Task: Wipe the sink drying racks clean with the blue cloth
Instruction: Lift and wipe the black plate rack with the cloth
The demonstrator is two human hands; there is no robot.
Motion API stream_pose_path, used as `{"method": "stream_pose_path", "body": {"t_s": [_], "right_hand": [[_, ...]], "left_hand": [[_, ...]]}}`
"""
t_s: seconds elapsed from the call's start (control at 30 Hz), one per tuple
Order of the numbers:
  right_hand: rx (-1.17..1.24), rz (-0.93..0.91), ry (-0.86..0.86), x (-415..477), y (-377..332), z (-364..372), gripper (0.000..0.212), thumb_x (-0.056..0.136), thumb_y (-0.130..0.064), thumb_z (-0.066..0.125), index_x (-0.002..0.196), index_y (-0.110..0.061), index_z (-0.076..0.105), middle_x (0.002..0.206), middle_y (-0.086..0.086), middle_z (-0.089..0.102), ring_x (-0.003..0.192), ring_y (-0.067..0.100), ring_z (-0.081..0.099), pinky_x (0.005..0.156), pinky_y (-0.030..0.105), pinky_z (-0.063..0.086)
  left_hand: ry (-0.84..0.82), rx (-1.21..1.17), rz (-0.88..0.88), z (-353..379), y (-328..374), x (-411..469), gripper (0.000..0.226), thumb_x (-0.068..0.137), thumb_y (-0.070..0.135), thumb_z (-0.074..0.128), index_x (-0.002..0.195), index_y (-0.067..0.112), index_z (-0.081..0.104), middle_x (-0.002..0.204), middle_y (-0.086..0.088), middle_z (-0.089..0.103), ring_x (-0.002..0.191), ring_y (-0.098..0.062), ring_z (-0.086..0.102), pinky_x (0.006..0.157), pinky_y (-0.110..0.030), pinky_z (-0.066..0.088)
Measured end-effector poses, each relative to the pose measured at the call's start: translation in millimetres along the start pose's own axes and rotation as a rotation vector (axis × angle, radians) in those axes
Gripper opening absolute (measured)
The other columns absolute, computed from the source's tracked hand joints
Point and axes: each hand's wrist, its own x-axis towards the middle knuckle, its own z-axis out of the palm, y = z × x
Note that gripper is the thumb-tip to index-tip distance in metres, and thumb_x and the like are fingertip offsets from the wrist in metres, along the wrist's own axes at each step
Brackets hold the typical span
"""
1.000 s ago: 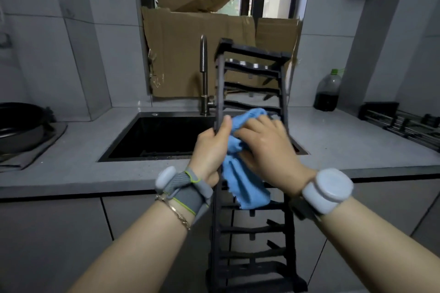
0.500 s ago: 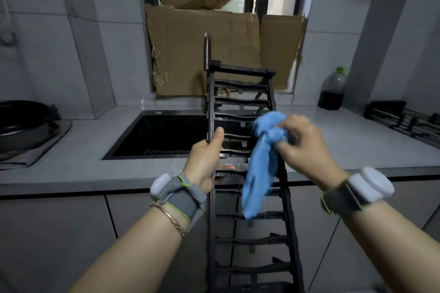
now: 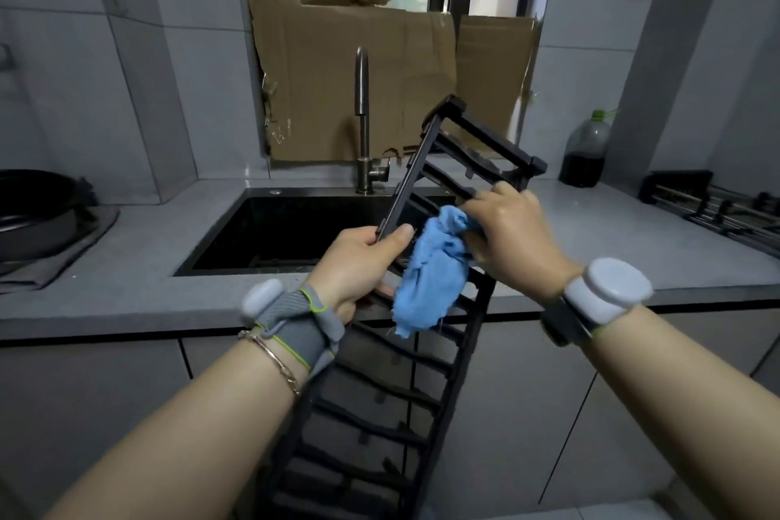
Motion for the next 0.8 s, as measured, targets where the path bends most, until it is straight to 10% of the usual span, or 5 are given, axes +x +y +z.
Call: {"method": "stream_pose_path", "body": {"t_s": [0.2,0.33,0.6,0.8], "right_hand": [[-0.041,0.088,-0.12,-20,8,1,0.007,0.077,-0.012,0.061,0.078,-0.008,0.056,0.082,0.006,0.06,0.086,0.03,0.048,0.065,0.031,0.023],[0.115,0.087,0.111,-5,-21,-1,0.023,0.077,-0.012,0.054,0.065,-0.018,0.035,0.06,0.007,0.054,0.063,0.025,0.046,0.058,0.031,0.03],[0.049,-0.011,0.033,-32,-12,7,0.029,0.061,-0.009,0.057,0.059,-0.02,0.03,0.052,-0.002,0.048,0.058,0.026,0.047,0.055,0.03,0.025],[0.29,0.187,-0.101,-52,-2,13,0.008,0.075,-0.013,0.058,0.078,-0.008,0.062,0.074,0.003,0.061,0.076,0.025,0.052,0.064,0.035,0.04]], "left_hand": [[-0.107,0.11,-0.113,-9,9,3,0.027,0.094,0.036,0.053,0.09,0.009,0.059,0.084,-0.008,0.063,0.037,-0.014,0.059,0.037,-0.019,0.041],[-0.227,0.213,-0.15,0,18,5,0.034,0.095,0.037,0.051,0.097,0.005,0.062,0.081,-0.009,0.064,0.047,-0.018,0.062,0.043,-0.029,0.054],[-0.19,0.325,-0.188,-18,15,13,0.029,0.093,0.04,0.053,0.093,0.011,0.058,0.08,-0.002,0.058,0.037,-0.013,0.058,0.032,-0.011,0.03],[-0.23,0.44,-0.261,-20,1,18,0.039,0.092,0.047,0.05,0.093,0.008,0.054,0.087,-0.004,0.053,0.041,-0.013,0.061,0.035,-0.014,0.034]]}}
